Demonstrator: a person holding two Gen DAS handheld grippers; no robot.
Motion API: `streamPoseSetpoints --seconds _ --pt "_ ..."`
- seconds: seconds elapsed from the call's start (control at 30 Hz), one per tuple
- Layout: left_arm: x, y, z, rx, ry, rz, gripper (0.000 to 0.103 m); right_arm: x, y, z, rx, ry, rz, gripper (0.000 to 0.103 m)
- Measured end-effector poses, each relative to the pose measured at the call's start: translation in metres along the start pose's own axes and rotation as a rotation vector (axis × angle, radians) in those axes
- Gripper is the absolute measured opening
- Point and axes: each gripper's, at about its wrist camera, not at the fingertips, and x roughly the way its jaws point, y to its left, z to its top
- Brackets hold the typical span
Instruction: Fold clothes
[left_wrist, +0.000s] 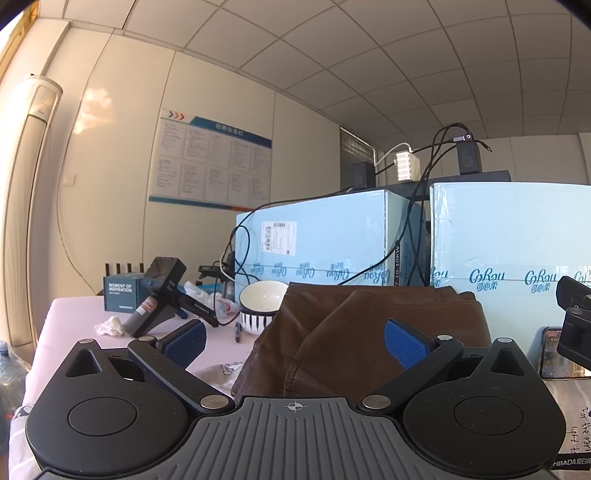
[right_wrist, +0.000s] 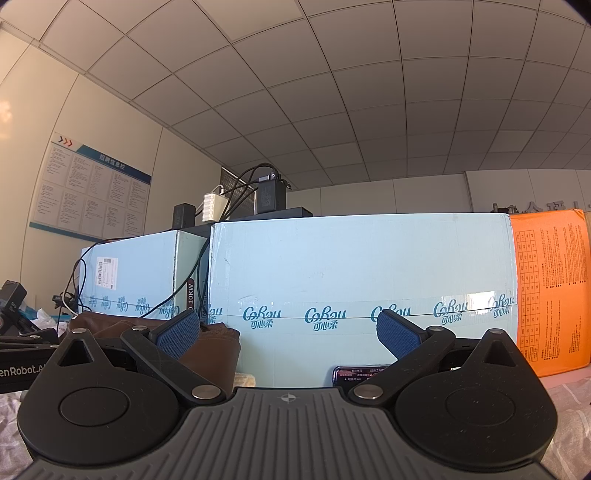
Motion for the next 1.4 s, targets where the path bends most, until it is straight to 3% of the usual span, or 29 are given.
streamPoseSetpoints --seconds 1.4 --pt "-0.0012 0.0025 0.0000 0.000 0.000 0.000 0.103 -0.0035 -0.0003 0.0011 0.002 -0.003 -0.001 0.103"
